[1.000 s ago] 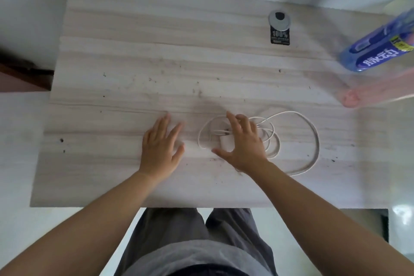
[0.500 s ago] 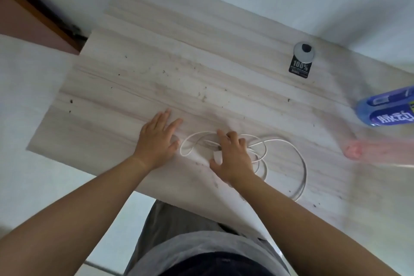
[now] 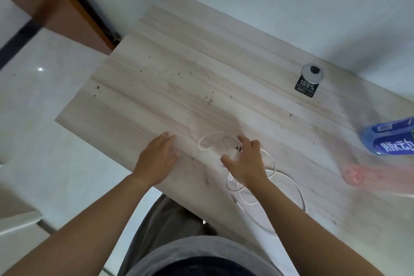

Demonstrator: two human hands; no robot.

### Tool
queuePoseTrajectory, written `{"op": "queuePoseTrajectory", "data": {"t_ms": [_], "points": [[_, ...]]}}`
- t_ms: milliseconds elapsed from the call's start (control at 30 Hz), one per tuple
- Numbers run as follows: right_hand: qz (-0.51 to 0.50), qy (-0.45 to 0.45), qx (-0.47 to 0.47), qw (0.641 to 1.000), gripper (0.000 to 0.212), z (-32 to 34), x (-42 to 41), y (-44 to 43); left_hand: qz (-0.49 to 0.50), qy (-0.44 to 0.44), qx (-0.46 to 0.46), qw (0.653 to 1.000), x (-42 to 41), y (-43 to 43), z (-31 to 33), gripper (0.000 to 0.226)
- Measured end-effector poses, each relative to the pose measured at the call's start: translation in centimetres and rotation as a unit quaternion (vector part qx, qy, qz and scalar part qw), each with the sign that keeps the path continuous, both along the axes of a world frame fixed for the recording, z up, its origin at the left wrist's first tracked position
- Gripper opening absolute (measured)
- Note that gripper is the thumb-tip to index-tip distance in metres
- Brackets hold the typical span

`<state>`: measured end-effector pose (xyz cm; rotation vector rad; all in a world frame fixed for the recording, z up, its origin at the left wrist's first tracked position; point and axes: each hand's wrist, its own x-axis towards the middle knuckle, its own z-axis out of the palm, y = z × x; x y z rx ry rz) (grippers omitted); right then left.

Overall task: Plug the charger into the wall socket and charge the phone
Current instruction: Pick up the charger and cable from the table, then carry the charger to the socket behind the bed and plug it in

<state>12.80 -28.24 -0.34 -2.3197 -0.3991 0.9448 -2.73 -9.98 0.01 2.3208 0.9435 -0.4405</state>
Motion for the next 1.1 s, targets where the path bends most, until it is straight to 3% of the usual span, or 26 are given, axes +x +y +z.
{"op": "queuePoseTrajectory", "data": {"t_ms": [200, 333, 433, 567, 733, 933, 1000, 1100], "points": [[0.011, 0.044, 0.040, 0.998, 0.057, 2.0, -2.1, 1.2, 0.160, -0.130, -0.061, 0.977, -4.2, -1.9, 3.6, 0.051], [0.130, 0.087, 0.091, 0.983, 0.024, 4.8, -5.3, 5.1, 0.259, -0.156, -0.084, 0.949, -10.3, -2.0, 5.0, 0.043], [0.228, 0.135, 0.071, 0.962, 0.031, 7.0, -9.3, 9.3, 0.352, -0.172, -0.107, 0.914, -16.2, -1.6, 5.7, 0.035], [0.334, 0.137, 0.019, 0.932, 0.021, 8.3, -17.2, 15.7, 0.493, -0.228, -0.128, 0.830, -25.2, -0.3, 7.0, 0.017], [0.432, 0.106, 0.026, 0.895, 0.026, 8.6, -28.2, 24.3, 0.643, -0.286, -0.109, 0.702, -36.7, 1.5, 8.6, 0.020], [0.546, 0.086, 0.048, 0.832, 0.022, 9.2, -39.2, 32.7, 0.786, -0.353, -0.055, 0.505, -46.6, 0.6, 10.5, 0.027], [0.571, 0.077, 0.052, 0.816, 0.022, 9.6, -41.8, 34.6, 0.801, -0.356, -0.048, 0.479, -48.7, 1.0, 11.1, 0.027], [0.600, 0.080, 0.055, 0.794, 0.022, 10.0, -45.1, 37.4, 0.802, -0.355, -0.040, 0.478, -51.6, 3.3, 11.7, 0.024]]}}
